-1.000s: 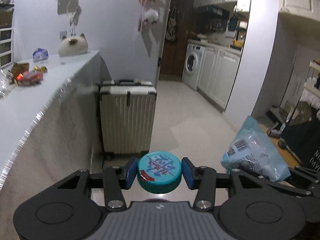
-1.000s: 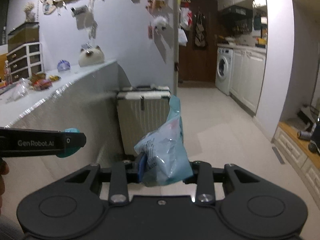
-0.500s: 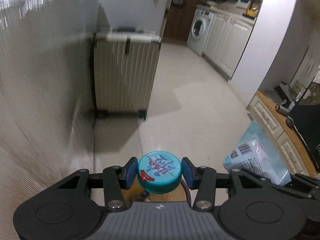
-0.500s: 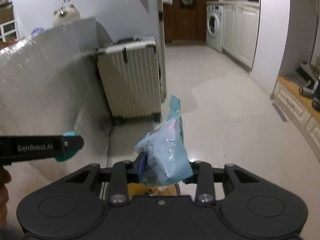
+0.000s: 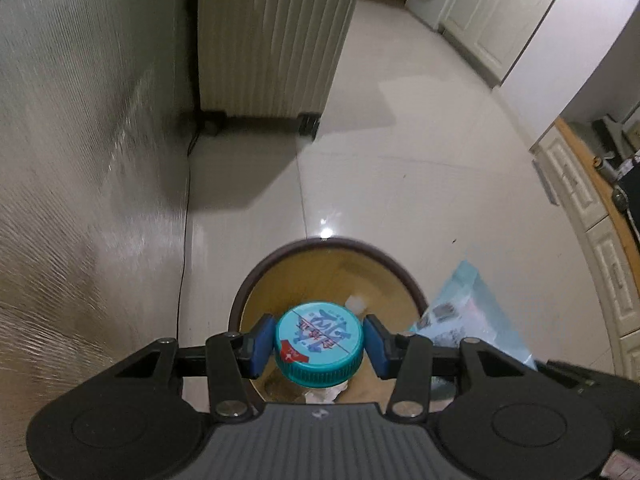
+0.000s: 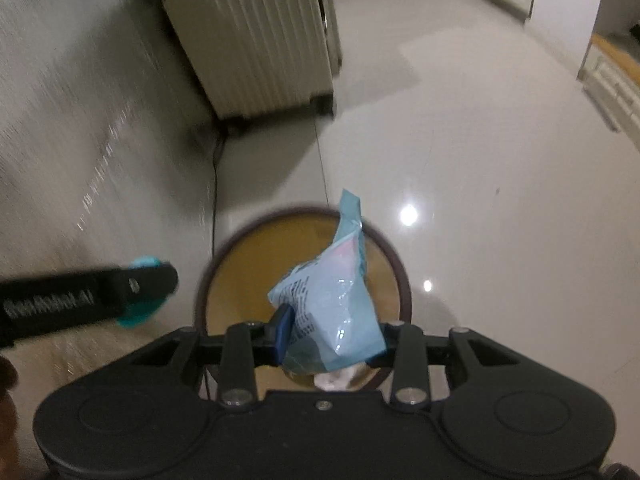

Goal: Collect trash
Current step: 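Open left tool dropping the cap while right tool releases the snack bag into the wastebasket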

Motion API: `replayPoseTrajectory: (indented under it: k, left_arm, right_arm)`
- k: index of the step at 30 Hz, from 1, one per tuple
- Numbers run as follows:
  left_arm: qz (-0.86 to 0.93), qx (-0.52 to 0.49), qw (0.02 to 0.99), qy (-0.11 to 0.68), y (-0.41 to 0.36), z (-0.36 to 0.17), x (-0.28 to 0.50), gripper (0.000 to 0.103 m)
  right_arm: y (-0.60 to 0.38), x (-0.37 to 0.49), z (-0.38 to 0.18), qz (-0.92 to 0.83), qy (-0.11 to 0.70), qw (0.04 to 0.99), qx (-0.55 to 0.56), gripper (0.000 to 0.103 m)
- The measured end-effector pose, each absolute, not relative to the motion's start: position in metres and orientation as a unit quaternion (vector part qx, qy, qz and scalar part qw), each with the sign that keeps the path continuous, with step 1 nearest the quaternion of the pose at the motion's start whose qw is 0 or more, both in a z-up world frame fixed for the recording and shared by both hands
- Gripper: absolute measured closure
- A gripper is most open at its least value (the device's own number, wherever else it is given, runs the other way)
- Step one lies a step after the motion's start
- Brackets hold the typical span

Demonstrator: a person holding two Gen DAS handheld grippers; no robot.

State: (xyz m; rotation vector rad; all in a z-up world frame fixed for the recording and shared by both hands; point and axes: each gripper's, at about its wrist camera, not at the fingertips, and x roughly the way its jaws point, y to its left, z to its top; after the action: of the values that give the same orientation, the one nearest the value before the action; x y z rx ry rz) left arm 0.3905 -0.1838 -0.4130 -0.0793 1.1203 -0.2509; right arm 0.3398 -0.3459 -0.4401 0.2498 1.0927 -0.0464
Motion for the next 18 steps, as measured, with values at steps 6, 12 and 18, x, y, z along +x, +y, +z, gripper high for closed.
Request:
replayPoseTrajectory:
  k: [6, 12, 18]
  left_arm:
    - [-0.120, -0.041, 0.824, 0.553, -0.188, -0.442, 0.404, 0.054]
    - [-0.103, -0.046, 0.812, 0.573, -0.187, -0.462, 0.420, 0.038]
    - [-0.086, -0.039, 0.802, 0.589, -0.181, -0.473, 0.422, 0.029]
  right_arm:
    - [-0.337, 0.357, -0.470, -0.012, 0.552, 0.827, 0.102, 0.066]
    - [-0.338, 0.367, -0.491, -0.004, 0.569, 0.815, 0.107, 0.062]
    - [-0.348, 0.364, -0.492, -0.010, 0.569, 0.815, 0.110, 0.051]
